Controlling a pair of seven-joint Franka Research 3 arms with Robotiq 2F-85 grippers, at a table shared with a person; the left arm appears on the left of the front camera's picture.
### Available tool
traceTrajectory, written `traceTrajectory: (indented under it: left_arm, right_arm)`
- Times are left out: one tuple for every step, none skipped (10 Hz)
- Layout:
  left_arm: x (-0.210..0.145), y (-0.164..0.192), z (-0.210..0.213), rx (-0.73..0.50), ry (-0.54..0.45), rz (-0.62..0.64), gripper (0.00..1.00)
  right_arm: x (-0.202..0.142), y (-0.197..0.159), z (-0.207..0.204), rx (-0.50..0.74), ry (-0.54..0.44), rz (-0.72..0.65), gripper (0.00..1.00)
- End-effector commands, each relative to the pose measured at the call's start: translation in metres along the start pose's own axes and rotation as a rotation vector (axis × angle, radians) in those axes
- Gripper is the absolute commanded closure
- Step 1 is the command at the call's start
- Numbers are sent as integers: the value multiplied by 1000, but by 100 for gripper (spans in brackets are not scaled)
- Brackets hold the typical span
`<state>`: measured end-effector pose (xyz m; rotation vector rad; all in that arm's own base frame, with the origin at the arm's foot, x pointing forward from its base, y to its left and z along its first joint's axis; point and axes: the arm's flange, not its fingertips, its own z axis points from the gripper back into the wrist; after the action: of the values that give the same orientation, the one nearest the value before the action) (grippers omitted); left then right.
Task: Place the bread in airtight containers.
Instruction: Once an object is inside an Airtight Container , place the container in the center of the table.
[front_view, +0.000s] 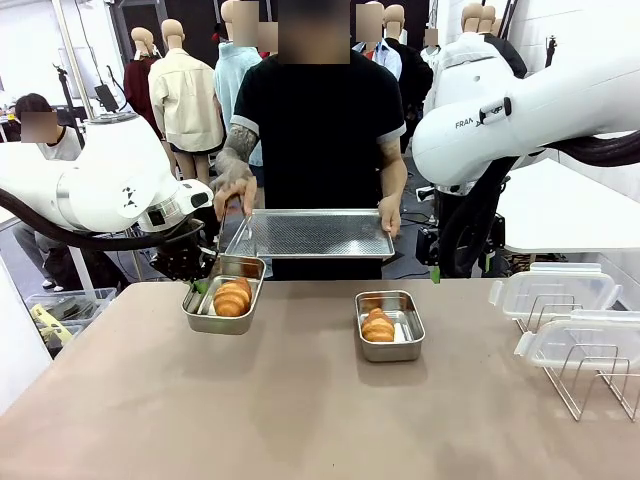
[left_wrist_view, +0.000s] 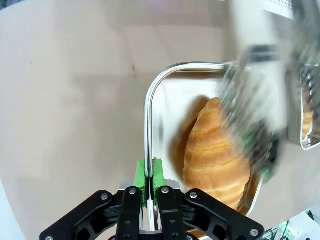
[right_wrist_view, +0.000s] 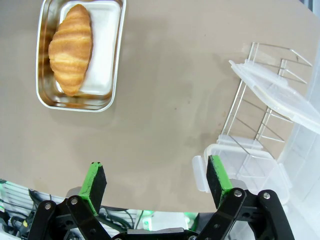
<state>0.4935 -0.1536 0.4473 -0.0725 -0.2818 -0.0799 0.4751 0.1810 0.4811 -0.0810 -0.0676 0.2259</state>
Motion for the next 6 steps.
traceTrajectory:
  left_arm:
    - [3,1,4,14,-9,-10,100]
    - [3,1,4,14,-9,-10,100]
    - [3,1,4,14,-9,-10,100]
    - [3,1,4,14,-9,-10,100]
    - [3,1,4,14,-9,-10,100]
    - [3,1,4,14,-9,-10,100]
  right_arm:
    - [2,1,0,5,-1,-6,0]
    - [2,1,0,5,-1,-6,0]
    - [2,1,0,5,-1,-6,0]
    - [2,1,0,5,-1,-6,0]
    - [2,1,0,5,-1,-6,0]
    - [2,1,0,5,-1,-6,0]
